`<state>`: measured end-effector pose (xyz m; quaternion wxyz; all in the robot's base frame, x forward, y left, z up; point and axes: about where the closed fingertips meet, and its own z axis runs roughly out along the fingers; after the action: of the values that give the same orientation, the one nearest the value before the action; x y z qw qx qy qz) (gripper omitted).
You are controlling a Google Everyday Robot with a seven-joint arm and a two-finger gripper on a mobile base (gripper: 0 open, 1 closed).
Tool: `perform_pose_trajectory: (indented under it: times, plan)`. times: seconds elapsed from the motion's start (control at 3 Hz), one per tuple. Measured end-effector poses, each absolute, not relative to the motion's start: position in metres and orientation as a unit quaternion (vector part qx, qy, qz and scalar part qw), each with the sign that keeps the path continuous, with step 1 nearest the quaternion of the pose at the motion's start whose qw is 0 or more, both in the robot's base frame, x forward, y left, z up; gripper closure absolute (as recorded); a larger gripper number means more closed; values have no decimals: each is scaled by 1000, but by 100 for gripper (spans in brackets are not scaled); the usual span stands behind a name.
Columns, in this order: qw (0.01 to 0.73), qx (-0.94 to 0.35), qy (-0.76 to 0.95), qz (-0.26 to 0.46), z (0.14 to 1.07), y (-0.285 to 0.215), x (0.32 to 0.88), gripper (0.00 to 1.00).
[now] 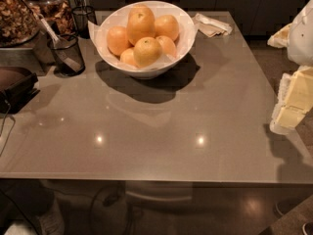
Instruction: Pick orange from white bowl
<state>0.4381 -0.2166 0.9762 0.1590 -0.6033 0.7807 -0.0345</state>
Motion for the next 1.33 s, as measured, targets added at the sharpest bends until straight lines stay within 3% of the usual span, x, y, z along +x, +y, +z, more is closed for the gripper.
perform_pose_trajectory:
  times: [0.67, 1.33]
  plan:
    - [159, -586, 793, -50, 978, -214, 441, 0]
    - [134, -508, 850, -40, 980, -180, 496, 0]
